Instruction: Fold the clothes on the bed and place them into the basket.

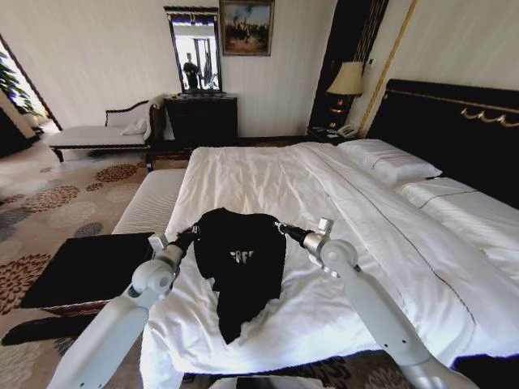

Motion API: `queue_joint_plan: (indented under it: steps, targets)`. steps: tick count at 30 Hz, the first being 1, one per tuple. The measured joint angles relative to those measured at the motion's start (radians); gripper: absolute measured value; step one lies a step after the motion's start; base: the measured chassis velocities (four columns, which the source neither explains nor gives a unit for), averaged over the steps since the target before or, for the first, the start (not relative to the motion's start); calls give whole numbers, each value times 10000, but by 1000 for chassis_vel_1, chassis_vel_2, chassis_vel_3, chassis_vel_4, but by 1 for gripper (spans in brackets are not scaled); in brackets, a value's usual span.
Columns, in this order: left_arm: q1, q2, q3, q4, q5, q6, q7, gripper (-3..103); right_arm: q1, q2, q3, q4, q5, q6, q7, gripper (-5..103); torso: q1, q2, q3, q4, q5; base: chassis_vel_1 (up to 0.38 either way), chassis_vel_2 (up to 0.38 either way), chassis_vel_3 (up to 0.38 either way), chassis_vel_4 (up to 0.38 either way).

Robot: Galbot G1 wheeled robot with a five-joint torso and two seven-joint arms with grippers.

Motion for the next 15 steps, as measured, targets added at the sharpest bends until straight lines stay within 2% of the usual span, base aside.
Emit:
queue_joint_plan:
  steps: [1,6,8,11,13,15]
  targets:
    - [0,0,0,0,0,0,0,0,0,0,0,0,0,0,0,1,0,0,0,0,0,0,0,0,0]
    - [-1103,1234,-200,-676,-926,174,-205,0,1211,-396,-37,180,801,-87,312,1,0,0,0,-5,1,0,0,0,0]
    - [-1241,1459,-318,-814,-1111,205,-251,0,1427,-440,-53,194,947,-105,362,1,1,1,0,-6,0,0,0,0,0]
    - [-1360,2072,-910,-1280,-1636,280,-399,0,2108,-597,-146,223,1372,-171,505,1,1,0,0,0,0,0,0,0,0]
    - [-1331,2235,-1104,-1411,-1752,291,-416,0,2245,-651,-172,226,1471,-181,527,1,0,0,0,0,0,0,0,0,0]
    - [-941,2675,-1884,-1736,-2009,286,-418,0,2697,-765,-351,215,1741,-196,560,1,0,0,0,-6,0,0,0,0,0]
